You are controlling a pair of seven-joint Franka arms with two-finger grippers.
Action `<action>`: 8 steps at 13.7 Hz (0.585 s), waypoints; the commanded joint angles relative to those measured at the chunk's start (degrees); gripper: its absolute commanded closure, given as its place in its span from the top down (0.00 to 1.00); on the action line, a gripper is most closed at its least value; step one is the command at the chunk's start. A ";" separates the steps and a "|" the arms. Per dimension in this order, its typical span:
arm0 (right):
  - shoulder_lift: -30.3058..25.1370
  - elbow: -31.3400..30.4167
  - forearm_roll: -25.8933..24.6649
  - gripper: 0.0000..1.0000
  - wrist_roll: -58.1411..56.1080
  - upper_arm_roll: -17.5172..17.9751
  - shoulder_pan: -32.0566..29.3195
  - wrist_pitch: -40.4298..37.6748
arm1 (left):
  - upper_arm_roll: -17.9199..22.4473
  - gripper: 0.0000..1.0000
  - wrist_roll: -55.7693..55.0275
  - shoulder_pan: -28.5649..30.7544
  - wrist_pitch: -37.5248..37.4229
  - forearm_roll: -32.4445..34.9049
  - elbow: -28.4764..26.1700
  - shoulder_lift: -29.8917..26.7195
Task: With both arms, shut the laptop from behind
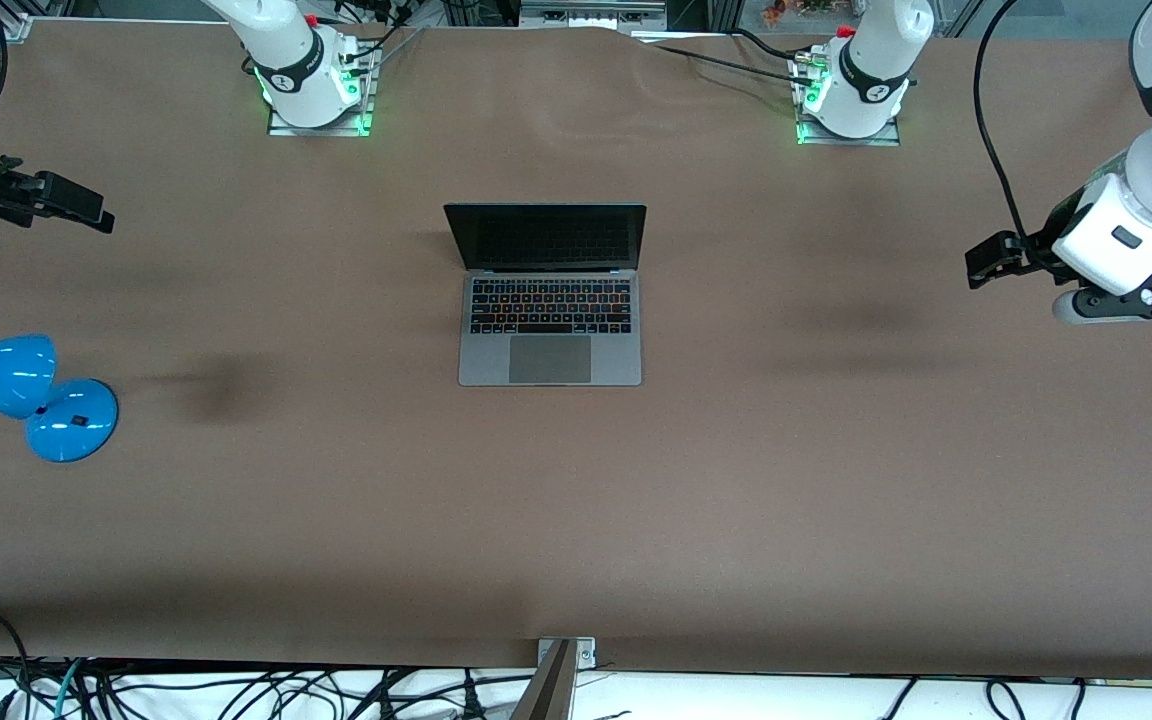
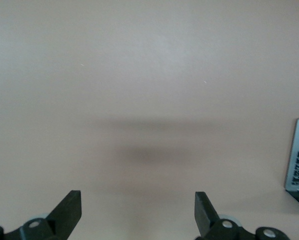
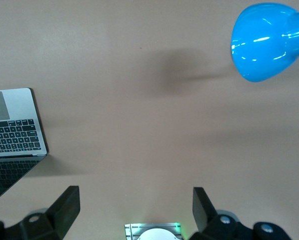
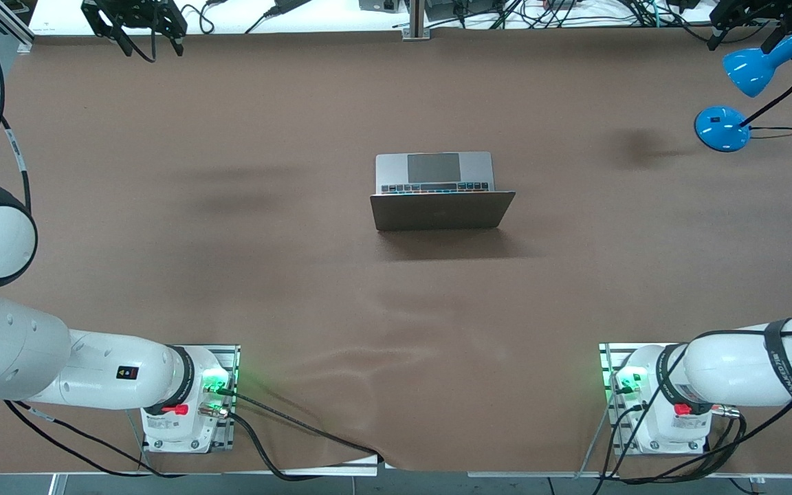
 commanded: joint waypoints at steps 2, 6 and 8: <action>-0.30 0.21 1.11 1.00 -0.57 -0.01 -0.48 -0.67 | 0.09 1.00 0.59 -0.53 -1.83 -4.58 1.30 0.97; -0.30 0.21 1.11 1.00 -0.57 -0.01 -0.48 -0.67 | -0.18 1.00 0.24 -1.23 -2.09 -5.37 1.30 0.97; -0.30 0.21 1.11 1.00 -0.57 -0.01 -0.48 -0.67 | -1.66 1.00 0.06 -1.50 -1.92 -7.22 1.39 1.05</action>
